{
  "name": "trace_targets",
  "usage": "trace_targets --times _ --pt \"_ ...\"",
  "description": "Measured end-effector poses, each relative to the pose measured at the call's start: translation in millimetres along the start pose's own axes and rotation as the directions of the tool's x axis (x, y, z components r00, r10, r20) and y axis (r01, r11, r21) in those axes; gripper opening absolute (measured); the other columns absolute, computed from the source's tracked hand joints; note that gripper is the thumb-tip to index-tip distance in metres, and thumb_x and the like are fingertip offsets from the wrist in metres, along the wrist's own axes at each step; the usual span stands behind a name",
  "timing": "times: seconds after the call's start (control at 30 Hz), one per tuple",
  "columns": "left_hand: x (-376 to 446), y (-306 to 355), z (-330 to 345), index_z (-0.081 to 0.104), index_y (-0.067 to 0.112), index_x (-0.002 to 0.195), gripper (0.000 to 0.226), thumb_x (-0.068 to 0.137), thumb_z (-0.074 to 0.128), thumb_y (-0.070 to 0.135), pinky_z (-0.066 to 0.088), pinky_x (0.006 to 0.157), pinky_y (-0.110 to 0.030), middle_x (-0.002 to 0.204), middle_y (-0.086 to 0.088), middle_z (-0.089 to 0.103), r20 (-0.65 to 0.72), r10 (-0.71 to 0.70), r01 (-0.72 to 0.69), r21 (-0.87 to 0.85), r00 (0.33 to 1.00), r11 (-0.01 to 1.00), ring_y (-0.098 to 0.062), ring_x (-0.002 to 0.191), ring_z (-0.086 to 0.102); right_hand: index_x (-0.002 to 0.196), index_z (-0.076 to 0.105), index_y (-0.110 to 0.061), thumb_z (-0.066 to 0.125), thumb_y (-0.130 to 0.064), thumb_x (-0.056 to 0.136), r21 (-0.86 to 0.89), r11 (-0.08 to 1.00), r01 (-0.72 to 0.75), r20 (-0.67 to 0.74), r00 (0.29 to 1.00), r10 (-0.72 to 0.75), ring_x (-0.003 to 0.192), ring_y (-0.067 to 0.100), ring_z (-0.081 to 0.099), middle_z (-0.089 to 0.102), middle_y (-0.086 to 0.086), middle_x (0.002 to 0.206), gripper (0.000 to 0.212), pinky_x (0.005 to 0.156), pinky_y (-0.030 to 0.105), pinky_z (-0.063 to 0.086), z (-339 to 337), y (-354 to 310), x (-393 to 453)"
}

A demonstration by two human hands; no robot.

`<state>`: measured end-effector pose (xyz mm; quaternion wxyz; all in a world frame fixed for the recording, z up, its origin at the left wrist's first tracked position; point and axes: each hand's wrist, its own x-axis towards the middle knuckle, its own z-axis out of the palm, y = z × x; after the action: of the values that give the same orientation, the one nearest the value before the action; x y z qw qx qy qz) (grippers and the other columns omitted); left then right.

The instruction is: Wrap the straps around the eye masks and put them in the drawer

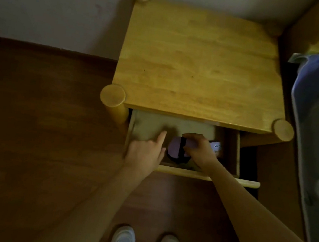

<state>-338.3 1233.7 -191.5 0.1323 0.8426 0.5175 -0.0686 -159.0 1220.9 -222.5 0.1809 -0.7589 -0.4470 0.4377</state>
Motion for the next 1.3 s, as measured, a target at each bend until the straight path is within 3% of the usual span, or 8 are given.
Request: trace_targets --times 0.2,0.33,0.47,0.6,0.87,1.03,1.2,1.3 --pt "4.4 -9.0 15.1 0.03 0.026 0.143 0.049 0.098 0.029 0.045 0.032 0.049 -0.026 0.072 0.005 0.056 -0.033 -0.064 0.059 -0.134 0.997 0.989 -0.013 0.054 0.042 0.123 0.053 -0.007 0.056 0.015 0.077 -0.183 0.976 0.121 0.187 0.979 -0.087 0.111 0.017 0.048 0.044 0.006 0.121 0.051 0.073 0.005 0.041 13.3 15.9 36.3" --pt "7.3 -6.3 13.3 0.035 0.027 0.138 0.045 0.096 0.034 0.043 0.03 0.052 -0.027 0.074 0.004 0.053 -0.034 -0.051 0.045 -0.147 0.998 0.988 -0.018 0.059 0.049 0.131 0.044 -0.009 0.063 0.005 0.075 -0.398 0.893 0.21 0.217 0.967 -0.131 0.108 0.038 0.053 0.034 0.016 0.131 0.061 0.088 0.046 0.05 15.5 29.2 45.5" --pt "8.2 -6.4 13.6 0.042 0.026 0.131 0.04 0.094 0.038 0.042 0.029 0.052 -0.027 0.084 0.001 0.065 -0.051 -0.031 0.021 -0.182 0.998 0.983 -0.02 0.07 0.062 0.143 0.029 -0.016 0.075 -0.014 0.073 -0.615 0.755 0.228 0.293 0.955 -0.05 0.121 0.041 0.041 0.028 0.014 0.141 0.083 0.095 0.051 0.046 12.9 36.0 48.5" --pt "8.1 -6.2 12.8 0.044 0.027 0.127 0.038 0.093 0.039 0.042 0.032 0.054 -0.027 0.087 0.002 0.067 -0.045 -0.034 0.026 -0.175 0.998 0.984 -0.02 0.073 0.064 0.145 0.03 -0.02 0.07 -0.021 0.079 -0.553 0.791 0.259 0.28 0.953 -0.117 0.133 0.037 0.033 0.028 0.007 0.151 0.077 0.108 0.047 0.034 8.5 33.2 43.4" --pt "8.0 2.9 -10.1 0.04 0.028 0.133 0.042 0.095 0.039 0.046 0.046 0.069 -0.03 0.106 0.0 0.068 0.155 -0.104 0.116 -0.071 0.982 0.991 -0.023 0.093 0.066 0.125 0.055 -0.018 0.068 -0.015 0.082 -0.303 0.894 0.329 0.068 0.943 -0.324 0.12 0.021 0.05 0.051 0.001 0.134 0.045 0.094 0.029 0.043 -55.3 -4.8 -15.0" --pt "6.4 30.8 -106.5 0.035 0.034 0.137 0.056 0.088 0.05 0.056 0.049 0.078 -0.031 0.13 0.014 0.055 0.104 -0.032 0.053 -0.205 0.994 0.977 -0.011 0.117 0.054 0.127 0.052 -0.025 0.073 -0.018 0.08 -0.081 0.922 0.379 -0.027 0.924 -0.382 0.124 0.008 0.046 0.052 -0.008 0.13 0.053 0.1 0.022 0.038 -134.2 -61.1 -78.3" --pt "-22.1 84.4 -270.3 0.02 0.03 0.149 0.059 0.096 0.036 0.051 0.039 0.097 -0.031 0.146 0.009 0.04 -0.155 0.216 -0.222 -0.021 0.964 0.975 -0.014 0.132 0.039 0.14 0.039 -0.029 0.067 -0.033 0.084 -0.092 0.909 0.406 -0.242 0.877 -0.416 0.128 -0.002 0.035 0.042 -0.018 0.135 0.063 0.107 0.018 0.027 -239.6 -136.2 -168.2" --pt "-48.9 121.4 -371.0 0.032 0.026 0.146 0.064 0.091 0.024 0.057 0.043 0.092 -0.033 0.137 0.007 0.053 -0.282 0.304 -0.277 0.133 0.91 0.952 -0.016 0.122 0.05 0.142 0.035 -0.032 0.059 -0.039 0.089 -0.166 0.883 0.439 -0.33 0.819 -0.469 0.132 0.004 0.037 0.045 -0.011 0.141 0.058 0.111 0.026 0.03 -303.5 -183.3 -232.5"
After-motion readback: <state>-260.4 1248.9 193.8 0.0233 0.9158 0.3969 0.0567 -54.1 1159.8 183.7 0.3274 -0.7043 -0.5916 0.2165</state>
